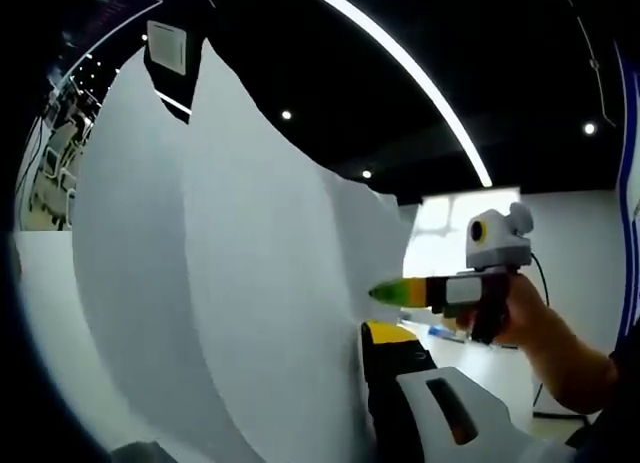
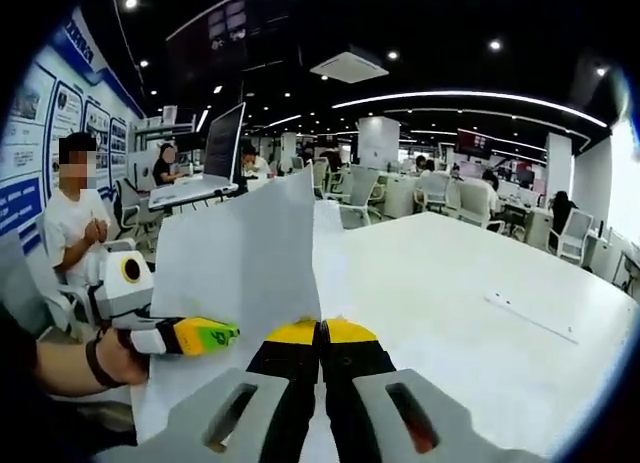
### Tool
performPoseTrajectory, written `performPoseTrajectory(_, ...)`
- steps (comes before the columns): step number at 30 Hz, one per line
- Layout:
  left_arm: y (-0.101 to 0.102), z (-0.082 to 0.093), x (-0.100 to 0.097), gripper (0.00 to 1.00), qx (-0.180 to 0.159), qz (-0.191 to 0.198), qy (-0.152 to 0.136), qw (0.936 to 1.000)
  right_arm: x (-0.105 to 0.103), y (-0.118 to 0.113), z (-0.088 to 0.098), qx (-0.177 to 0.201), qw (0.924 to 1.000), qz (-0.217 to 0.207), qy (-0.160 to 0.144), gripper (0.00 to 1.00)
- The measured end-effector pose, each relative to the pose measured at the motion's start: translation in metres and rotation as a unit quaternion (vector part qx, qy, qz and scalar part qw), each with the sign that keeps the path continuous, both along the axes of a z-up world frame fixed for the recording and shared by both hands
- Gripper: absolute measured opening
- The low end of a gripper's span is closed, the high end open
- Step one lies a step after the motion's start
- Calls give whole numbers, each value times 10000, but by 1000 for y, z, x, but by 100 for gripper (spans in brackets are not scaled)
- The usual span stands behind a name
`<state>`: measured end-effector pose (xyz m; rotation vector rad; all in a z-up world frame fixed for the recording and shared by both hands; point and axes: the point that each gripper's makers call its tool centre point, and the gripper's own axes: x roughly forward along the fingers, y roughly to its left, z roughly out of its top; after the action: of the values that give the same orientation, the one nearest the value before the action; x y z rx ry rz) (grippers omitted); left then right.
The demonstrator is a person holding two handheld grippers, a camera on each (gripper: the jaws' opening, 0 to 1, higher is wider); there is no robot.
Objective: Organize the stack of printing papers by aligning and flattening the scattered papers on the table
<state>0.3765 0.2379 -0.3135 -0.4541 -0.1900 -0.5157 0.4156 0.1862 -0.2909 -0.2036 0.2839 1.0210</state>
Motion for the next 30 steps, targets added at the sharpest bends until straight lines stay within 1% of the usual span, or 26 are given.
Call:
performPoseTrajectory(3,0,0,0,18,10,2,-7,10000,-3,2,0,5,10000,22,-7,0)
performPoseTrajectory(7,1,-1,0,17,101,40,-40,9999,-16,3,-3,-13,10000,37,-29,0)
performPoseTrajectory(13,1,-1,0,15,138,48,-59,9999,-30,-1,-7,-47,10000,30,-60,0)
performPoseTrajectory(15,1,-1,0,14,153,43,-63,9999,-23,1,-7,-48,10000,32,-50,0)
performPoseTrajectory(19,2,0,0,9,111,16,-59,9999,-17,5,-6,-68,9999,56,-55,0)
performPoseTrajectory(22,1,0,-1,6,101,-24,-65,9999,-18,5,-7,-91,9999,56,-89,0)
performPoseTrajectory(24,0,-1,0,6,174,0,-62,9998,-20,4,-8,-122,9999,57,-101,0)
performPoseTrajectory(30,-1,0,0,6,179,-24,-69,9998,-16,3,-8,-145,9998,65,-121,0)
